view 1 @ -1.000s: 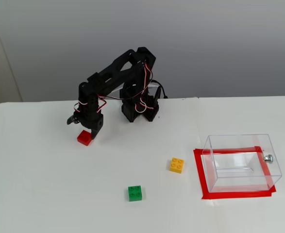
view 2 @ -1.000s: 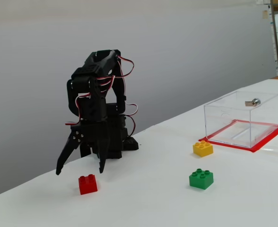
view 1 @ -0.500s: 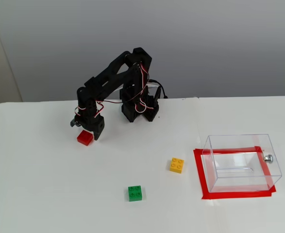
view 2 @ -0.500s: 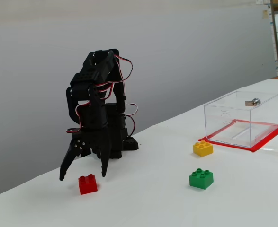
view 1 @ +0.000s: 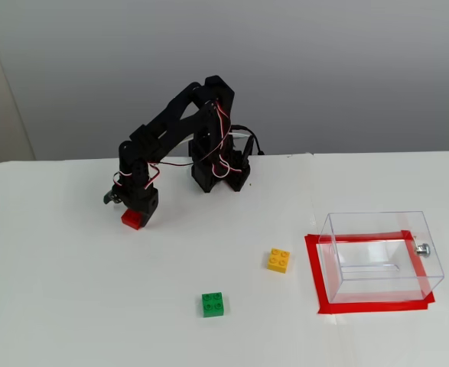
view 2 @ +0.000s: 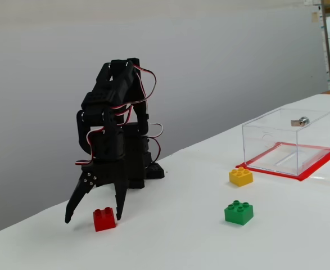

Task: Pick the red lego brick and place it into the transparent box

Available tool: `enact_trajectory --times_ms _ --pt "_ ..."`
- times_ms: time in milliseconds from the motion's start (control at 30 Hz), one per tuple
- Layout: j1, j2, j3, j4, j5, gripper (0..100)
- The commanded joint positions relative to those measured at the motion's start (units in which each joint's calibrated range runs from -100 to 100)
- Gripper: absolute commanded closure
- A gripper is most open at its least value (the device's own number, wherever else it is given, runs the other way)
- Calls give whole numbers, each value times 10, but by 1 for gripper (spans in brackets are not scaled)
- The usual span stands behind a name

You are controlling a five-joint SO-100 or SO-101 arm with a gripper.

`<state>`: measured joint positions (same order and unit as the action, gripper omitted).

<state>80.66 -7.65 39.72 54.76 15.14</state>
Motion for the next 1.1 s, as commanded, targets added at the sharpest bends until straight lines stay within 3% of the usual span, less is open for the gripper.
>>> enact_trajectory --times_ms 0,433,667,1067 --pt "4 -1 10 -2 2 58" --pt "3 -2 17 -3 -1 58" --pt "3 -2 14 -3 2 75" --pt "4 -2 13 -3 -1 77"
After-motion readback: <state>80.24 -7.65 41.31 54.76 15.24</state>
